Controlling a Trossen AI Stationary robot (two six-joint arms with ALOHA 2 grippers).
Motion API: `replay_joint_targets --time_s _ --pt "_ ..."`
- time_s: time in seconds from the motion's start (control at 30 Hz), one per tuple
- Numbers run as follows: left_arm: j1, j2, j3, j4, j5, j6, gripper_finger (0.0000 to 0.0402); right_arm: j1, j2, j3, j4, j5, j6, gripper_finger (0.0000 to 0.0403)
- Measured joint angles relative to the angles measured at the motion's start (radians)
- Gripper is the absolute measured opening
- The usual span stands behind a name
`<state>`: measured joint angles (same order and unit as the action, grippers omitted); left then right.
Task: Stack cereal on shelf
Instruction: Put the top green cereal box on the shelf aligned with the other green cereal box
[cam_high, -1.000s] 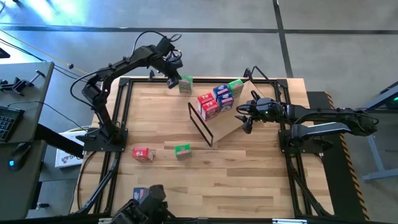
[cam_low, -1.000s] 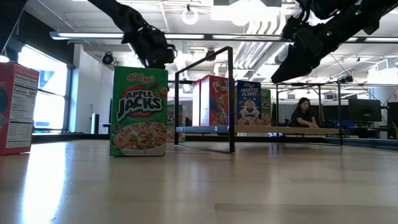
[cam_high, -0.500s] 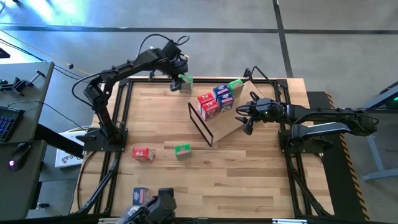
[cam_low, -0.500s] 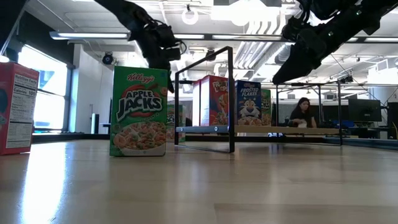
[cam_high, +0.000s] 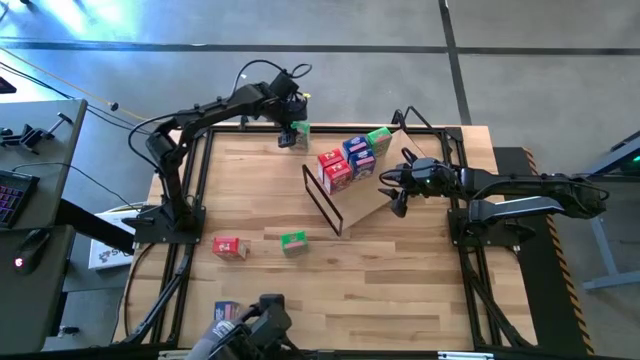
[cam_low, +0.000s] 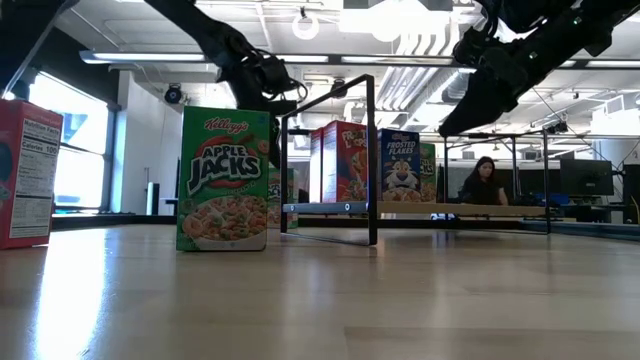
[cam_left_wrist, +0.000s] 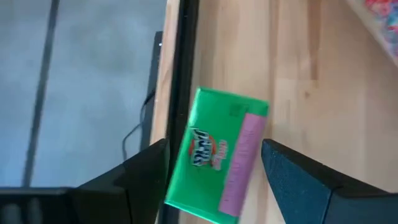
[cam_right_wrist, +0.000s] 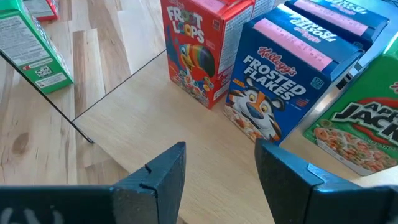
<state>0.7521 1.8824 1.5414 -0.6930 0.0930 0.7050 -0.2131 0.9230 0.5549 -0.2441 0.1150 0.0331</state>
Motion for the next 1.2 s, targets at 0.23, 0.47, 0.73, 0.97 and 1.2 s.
replay_joint_targets --time_s 0.23,0.47,0.73,0.97,1.2 --pt "0.007 0.024 0.0 0.005 -0.012 0.026 0.0248 0.0 0.0 0.0 0.0 0.0 0.001 0.0181" --pt "0.014 0.068 0.0 0.006 -0.018 0.041 0.0246 0.0 0.0 0.0 0.0 0.0 0.012 0.0181" --pt "0.011 0.069 0.0 -0.02 -0.018 0.049 0.0223 0.0 0.0 0.0 0.0 0.0 0.012 0.0181" --pt "0.013 0.061 0.0 -0.045 -0.022 0.052 0.0167 0.0 0.0 0.0 0.02 0.001 0.012 0.0181" --pt "0.019 -0.018 0.0 -0.078 -0.028 0.058 0.0156 0.0 0.0 0.0 0.104 -0.002 0.012 0.0181"
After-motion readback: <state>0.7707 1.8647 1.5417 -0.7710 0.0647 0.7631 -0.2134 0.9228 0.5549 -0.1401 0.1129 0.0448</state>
